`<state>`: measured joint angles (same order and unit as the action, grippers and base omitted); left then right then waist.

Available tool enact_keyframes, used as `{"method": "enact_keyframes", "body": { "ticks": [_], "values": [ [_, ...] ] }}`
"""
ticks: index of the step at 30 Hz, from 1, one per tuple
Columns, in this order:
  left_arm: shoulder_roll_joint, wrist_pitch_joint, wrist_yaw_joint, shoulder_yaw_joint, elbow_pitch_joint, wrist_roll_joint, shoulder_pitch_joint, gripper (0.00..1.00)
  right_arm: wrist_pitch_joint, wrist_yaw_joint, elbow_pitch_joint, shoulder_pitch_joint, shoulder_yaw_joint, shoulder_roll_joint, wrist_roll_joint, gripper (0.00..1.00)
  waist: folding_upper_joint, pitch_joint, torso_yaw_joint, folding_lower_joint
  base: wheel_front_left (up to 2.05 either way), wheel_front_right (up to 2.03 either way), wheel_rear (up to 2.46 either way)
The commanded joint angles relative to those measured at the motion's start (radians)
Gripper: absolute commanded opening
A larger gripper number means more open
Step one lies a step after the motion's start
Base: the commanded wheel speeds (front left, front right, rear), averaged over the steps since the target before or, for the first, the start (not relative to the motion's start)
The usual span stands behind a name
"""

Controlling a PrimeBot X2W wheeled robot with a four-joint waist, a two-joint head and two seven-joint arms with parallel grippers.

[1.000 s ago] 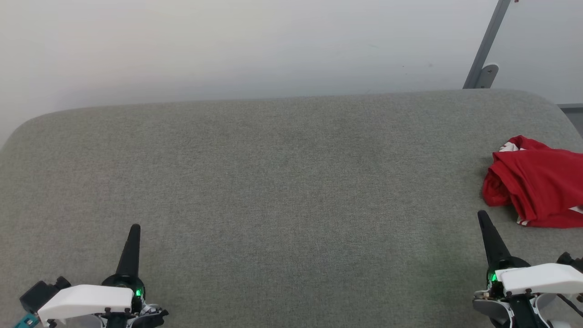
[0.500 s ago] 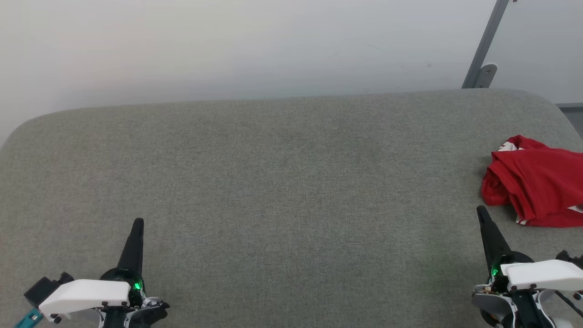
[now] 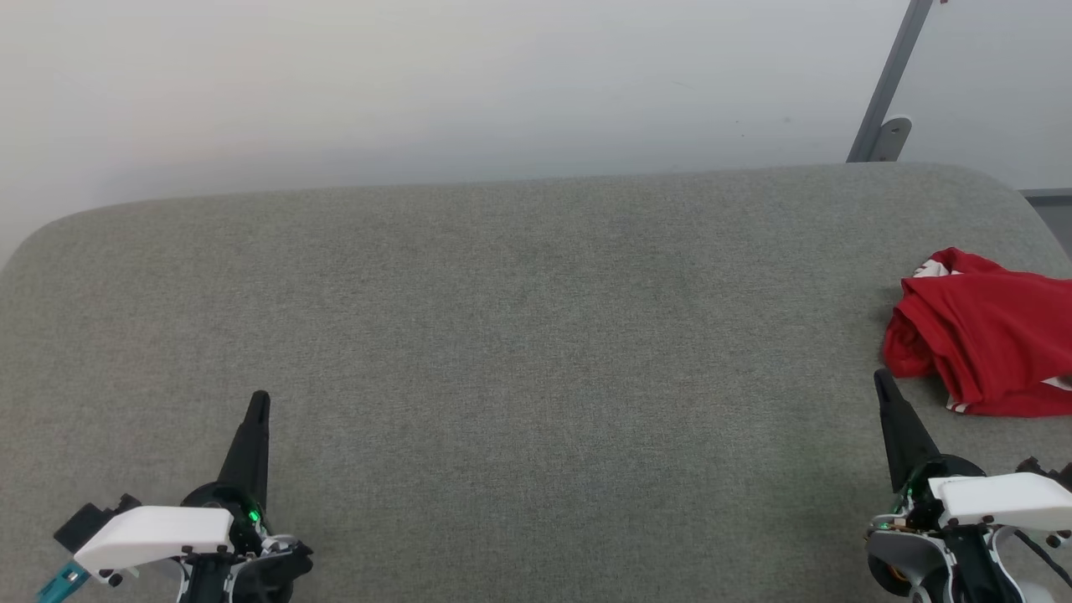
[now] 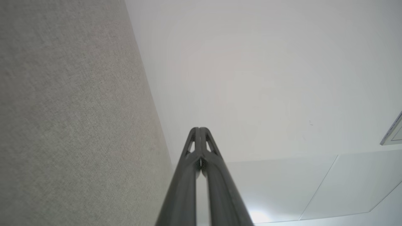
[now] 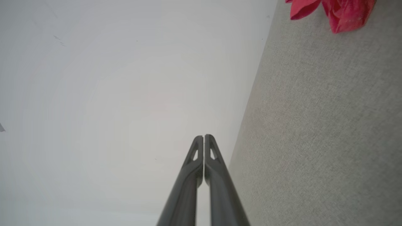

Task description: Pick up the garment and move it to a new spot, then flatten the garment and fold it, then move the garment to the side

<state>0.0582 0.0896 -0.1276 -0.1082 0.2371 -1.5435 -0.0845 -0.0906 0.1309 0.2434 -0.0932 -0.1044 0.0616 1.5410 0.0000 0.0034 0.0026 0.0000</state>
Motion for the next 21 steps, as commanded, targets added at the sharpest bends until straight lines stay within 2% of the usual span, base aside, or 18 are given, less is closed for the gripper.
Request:
{"method": "enact_keyframes", "body": {
  "ticks": [1,12,21],
  "values": [
    [-0.002,0.008,-0.005,-0.004,0.001,-0.014,-0.020,0.00,-0.009,0.000,0.001,-0.014,-0.004,-0.005,0.019,0.00,0.0000,0.000,0.000,0.0000,0.00,0.00,0.00],
    [-0.008,0.027,-0.005,-0.005,0.009,-0.074,-0.032,0.00,-0.027,0.000,0.002,-0.021,-0.011,-0.014,0.077,0.00,0.0000,0.000,-0.003,0.0000,0.00,0.00,0.00],
    [-0.008,0.026,-0.006,-0.006,0.009,-0.072,-0.031,0.00,-0.026,0.000,0.002,-0.018,-0.011,-0.013,0.073,0.00,0.0000,0.000,-0.003,0.0000,0.00,0.00,0.00]
  ]
}}
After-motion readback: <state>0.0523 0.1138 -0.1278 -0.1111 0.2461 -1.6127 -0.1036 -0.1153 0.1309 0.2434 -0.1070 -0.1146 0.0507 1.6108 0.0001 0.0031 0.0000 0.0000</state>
